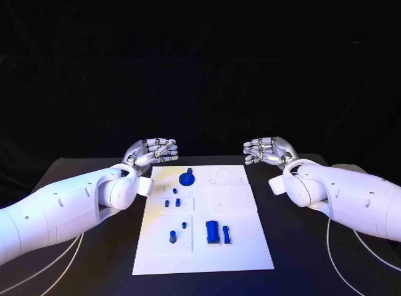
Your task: Assemble the parts on the task board
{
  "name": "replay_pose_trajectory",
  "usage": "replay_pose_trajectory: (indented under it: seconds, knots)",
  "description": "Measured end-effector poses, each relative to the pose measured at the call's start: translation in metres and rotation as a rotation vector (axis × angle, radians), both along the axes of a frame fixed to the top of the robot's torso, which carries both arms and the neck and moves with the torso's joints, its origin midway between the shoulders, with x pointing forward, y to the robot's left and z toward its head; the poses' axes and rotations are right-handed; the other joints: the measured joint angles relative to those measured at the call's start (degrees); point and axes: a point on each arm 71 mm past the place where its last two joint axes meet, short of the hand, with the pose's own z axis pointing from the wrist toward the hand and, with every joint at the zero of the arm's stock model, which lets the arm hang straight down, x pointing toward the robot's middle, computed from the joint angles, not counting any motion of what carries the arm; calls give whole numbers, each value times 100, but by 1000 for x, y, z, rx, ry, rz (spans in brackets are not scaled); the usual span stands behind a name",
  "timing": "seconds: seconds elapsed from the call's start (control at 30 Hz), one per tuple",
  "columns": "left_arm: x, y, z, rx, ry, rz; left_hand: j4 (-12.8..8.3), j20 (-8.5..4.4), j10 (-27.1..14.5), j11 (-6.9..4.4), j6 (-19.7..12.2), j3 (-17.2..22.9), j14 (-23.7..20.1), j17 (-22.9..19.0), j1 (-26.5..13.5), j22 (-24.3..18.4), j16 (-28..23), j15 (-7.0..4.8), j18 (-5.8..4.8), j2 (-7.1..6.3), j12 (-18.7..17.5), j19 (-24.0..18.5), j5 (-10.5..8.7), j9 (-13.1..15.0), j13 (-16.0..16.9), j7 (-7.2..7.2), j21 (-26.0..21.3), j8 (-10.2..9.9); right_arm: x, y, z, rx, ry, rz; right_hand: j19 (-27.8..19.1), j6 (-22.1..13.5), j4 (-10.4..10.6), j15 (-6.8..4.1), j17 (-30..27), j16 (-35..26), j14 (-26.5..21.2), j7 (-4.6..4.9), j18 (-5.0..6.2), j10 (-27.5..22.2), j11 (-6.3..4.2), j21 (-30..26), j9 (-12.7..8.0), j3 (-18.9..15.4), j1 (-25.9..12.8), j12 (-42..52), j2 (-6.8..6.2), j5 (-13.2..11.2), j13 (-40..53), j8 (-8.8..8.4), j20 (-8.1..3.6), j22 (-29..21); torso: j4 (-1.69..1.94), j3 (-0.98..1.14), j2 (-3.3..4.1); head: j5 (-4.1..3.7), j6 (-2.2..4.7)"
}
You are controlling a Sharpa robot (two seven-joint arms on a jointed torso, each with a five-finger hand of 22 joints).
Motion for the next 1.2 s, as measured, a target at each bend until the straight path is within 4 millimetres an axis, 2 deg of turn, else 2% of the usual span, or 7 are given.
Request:
replay_pose_trajectory:
  seconds: [0.23, 0.33, 0.5, 0.63, 0.73, 0.87, 1.2]
  knots:
    - [3, 0, -8, -7, -6, 47, -18, -4, -4, -3, 38, -18, -27, -40, 57, -49, -88, 21, 0, 12, -60, -9, -1, -24, 0, -1, 0, -39, 7, -2, -2, 40, -11, 3, 97, 106, -64, -13, -297, -244, 205, 15, -1, 158, -7, 0, -140, -62, -31, -183, 31, 0, -404, -60, -10, -527, 42, 29, -49, 51, 96]
    - [2, 1, -8, -5, -4, 49, -442, -470, -1572, -280, -1206, -656, -1376, -472, -606, -171, -493, -226, -283, 294, -318, -1427, -296, -446, -110, -269, -103, -573, 6, -2, -2, 41, -11, 2, -378, -1266, -260, -171, -868, -625, -303, -284, -196, -336, -234, -119, -897, -878, -649, -361, 315, -93, -592, -337, -346, -976, 45, 32, -52, 55, 102]
    - [-1, -4, -6, -10, -2, 42, -996, -1122, -3758, -668, -2949, -1526, -3228, -1053, -1975, -326, -1021, -587, -685, 671, -628, -3362, -691, -1018, -255, -641, -246, -1288, 1, 2, 0, 62, -9, 3, -3046, -3273, -489, -399, -1666, -1129, -2964, -713, -627, -2840, -563, -266, -1961, -2066, -1904, -585, 607, -229, -841, -695, -823, -1586, 92, 44, -49, 26, 189]
    - [-9, -14, -2, -17, -3, 37, -1236, -1397, -4674, -831, -3681, -1883, -4003, -1299, -3753, -387, -1241, -739, -808, 833, -758, -4173, -857, -1255, -314, -800, -301, -1586, -10, 14, 3, 104, -5, 4, -4548, -4101, -586, -493, -1995, -1338, -4466, -888, -760, -4448, -693, -310, -2403, -2554, -4388, -661, 729, -261, -943, -845, -1021, -1839, 191, 74, -44, -16, 349]
    - [-17, -22, 3, -16, -4, 46, -1322, -1498, -5014, -890, -3955, -2018, -4293, -1390, -5381, -415, -1323, -793, -866, 892, -797, -4476, -905, -1348, -336, -857, -306, -1700, -23, 26, 8, 153, -4, -1, -5115, -4412, -620, -531, -2119, -1412, -5033, -956, -802, -5058, -746, -337, -2567, -2735, -5518, -705, 775, -287, -981, -880, -1095, -1933, 270, 103, -40, -47, 468]
    - [-28, -32, 10, -13, -8, 67, -1385, -1569, -5258, -931, -4144, -2112, -4497, -1454, -6577, -429, -1372, -830, -900, 932, -819, -4687, -950, -1409, -351, -903, -330, -1766, -39, 40, 15, 211, -2, -21, -5515, -4632, -655, -556, -2207, -1457, -5438, -1004, -850, -5491, -783, -337, -2686, -2856, -6335, -705, 806, -287, -1006, -913, -1149, -2000, 341, 126, -37, -71, 553]
    - [-54, -48, 27, 29, -19, 177, -1430, -1638, -5470, -982, -4304, -2188, -4669, -1515, -7791, -443, -1416, -879, -899, 974, -843, -4874, -976, -1470, -364, -944, -334, -1832, -66, 51, 29, 289, 5, -140, -5968, -4871, -675, -582, -2295, -1499, -5885, -1054, -927, -5976, -816, -359, -2809, -3002, -7275, -728, 840, -309, -1031, -968, -1204, -2066, 403, 146, -34, -81, 597]
